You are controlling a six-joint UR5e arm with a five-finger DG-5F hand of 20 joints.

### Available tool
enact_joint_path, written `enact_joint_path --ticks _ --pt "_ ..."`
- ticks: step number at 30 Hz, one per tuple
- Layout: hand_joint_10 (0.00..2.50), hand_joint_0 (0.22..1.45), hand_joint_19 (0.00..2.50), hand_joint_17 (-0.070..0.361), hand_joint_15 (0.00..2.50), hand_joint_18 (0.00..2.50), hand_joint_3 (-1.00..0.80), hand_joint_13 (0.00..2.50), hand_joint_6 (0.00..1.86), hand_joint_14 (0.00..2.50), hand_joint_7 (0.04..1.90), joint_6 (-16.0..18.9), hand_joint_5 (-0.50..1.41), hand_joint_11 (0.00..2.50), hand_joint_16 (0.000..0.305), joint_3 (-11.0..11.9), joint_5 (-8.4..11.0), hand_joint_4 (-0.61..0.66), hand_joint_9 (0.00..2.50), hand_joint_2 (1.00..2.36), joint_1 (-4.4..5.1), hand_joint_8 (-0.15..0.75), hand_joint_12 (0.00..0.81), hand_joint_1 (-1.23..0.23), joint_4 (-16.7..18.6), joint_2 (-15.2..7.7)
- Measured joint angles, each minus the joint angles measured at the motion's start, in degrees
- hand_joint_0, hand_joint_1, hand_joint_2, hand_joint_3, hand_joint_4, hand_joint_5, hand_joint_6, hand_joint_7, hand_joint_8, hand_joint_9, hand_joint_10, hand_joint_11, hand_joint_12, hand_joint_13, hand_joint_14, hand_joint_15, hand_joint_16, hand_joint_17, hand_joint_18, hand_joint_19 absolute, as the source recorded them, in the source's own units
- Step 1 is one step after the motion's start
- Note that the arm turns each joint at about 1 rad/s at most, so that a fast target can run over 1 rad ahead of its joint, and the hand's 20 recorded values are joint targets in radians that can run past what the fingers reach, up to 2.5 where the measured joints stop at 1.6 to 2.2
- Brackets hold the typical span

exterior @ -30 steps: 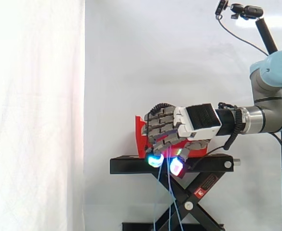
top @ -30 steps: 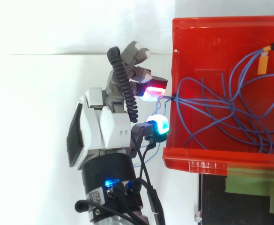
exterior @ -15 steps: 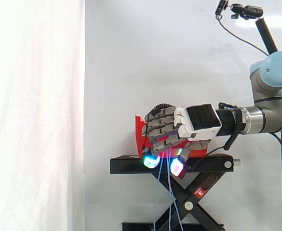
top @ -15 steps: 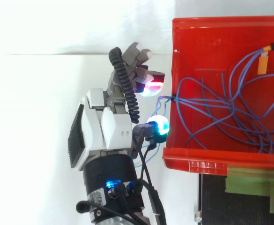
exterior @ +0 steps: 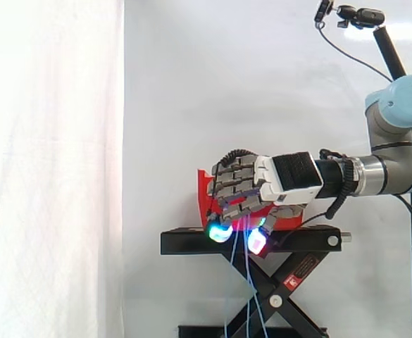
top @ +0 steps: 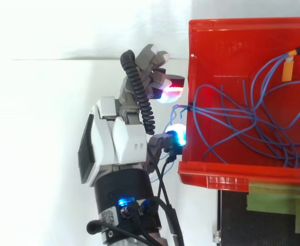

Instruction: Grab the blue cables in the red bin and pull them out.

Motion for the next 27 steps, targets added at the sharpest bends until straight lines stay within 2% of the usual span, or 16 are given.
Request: enact_joint_path --ticks 15,27 --pt "0.02 0.72 0.40 0.104 0.55 0.43 -1.00 0.62 0.48 0.02 0.66 -0.77 0.78 1.16 0.046 0.00 0.06 0.06 0.81 1.00 0.02 0.257 0.364 -0.95 -0.14 0.00" --pt "0.02 0.73 0.40 0.102 0.55 0.43 -1.00 0.63 0.54 0.02 0.64 -0.77 0.78 1.15 0.045 -0.03 0.08 0.06 0.82 1.00 0.00 0.257 0.361 -0.90 -0.40 0.00"
